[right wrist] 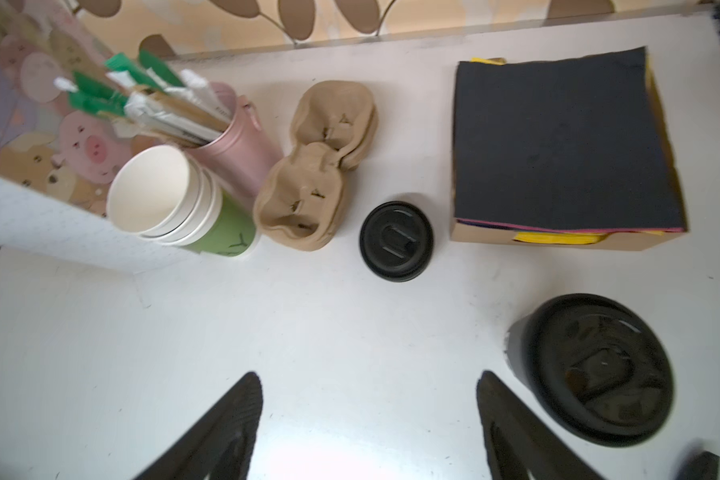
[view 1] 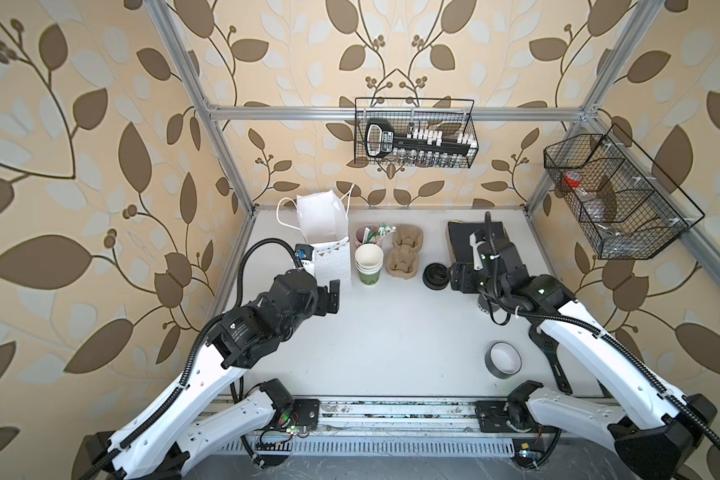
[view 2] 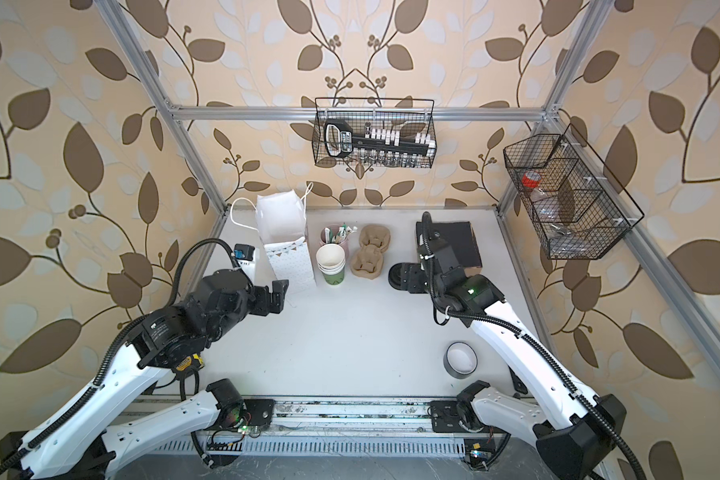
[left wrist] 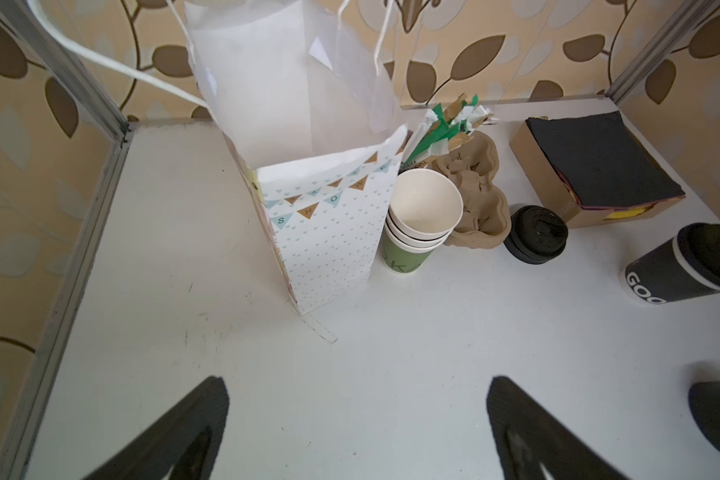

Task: Pack the takeout coffee
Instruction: 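Lower the lidded cup onto the table beside the napkin box and open the right gripper, then move the right gripper to the pulp cup carrier and grasp its rim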

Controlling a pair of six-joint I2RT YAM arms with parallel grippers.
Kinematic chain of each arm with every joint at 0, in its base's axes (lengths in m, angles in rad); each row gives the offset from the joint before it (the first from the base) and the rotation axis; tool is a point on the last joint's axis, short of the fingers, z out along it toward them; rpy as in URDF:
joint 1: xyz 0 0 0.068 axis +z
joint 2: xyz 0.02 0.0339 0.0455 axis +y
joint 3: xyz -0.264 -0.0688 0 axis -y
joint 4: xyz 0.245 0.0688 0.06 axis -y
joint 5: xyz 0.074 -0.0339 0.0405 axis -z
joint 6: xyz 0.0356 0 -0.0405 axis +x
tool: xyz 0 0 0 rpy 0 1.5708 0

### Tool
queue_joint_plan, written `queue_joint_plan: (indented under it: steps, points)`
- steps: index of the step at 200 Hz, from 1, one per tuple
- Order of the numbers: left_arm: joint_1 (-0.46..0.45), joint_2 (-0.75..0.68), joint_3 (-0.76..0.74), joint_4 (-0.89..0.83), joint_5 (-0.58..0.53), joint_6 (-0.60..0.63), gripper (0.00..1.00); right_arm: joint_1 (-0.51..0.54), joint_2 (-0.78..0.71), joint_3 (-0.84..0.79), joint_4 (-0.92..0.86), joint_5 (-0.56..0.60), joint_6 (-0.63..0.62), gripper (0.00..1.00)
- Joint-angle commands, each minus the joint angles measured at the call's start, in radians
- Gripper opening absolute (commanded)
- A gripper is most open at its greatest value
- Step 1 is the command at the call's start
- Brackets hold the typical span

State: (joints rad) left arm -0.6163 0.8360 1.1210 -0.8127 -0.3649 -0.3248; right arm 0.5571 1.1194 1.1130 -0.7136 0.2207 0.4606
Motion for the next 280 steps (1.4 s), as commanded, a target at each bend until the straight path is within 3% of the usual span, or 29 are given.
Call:
queue_joint_plan:
  steps: [1,39,74,120,181,218,280]
  points:
    - [0.145,0.023,0.083,-0.012,0.177,-0.038,0.99,0.067,0.067,0.047,0.006,0.004,0.026,0.79]
    - [0.217,0.025,0.059,0.027,0.218,-0.098,0.99,0.082,0.259,0.152,0.013,-0.032,0.019,0.74]
    - [0.221,-0.094,-0.076,0.096,0.087,-0.080,0.99,0.051,0.444,0.270,0.037,-0.054,0.027,0.73]
    - [0.221,-0.296,-0.224,0.158,0.004,-0.088,0.99,0.033,0.721,0.508,-0.012,-0.027,0.051,0.70]
    - [0.160,-0.339,-0.233,0.145,-0.095,-0.085,0.99,0.012,1.013,0.795,-0.066,0.001,0.115,0.60]
    - [0.120,-0.366,-0.239,0.138,-0.115,-0.078,0.99,-0.006,1.129,0.956,-0.137,0.034,0.135,0.58]
    - [0.097,-0.361,-0.240,0.145,-0.112,-0.068,0.99,-0.017,1.184,1.013,-0.175,0.071,0.148,0.56]
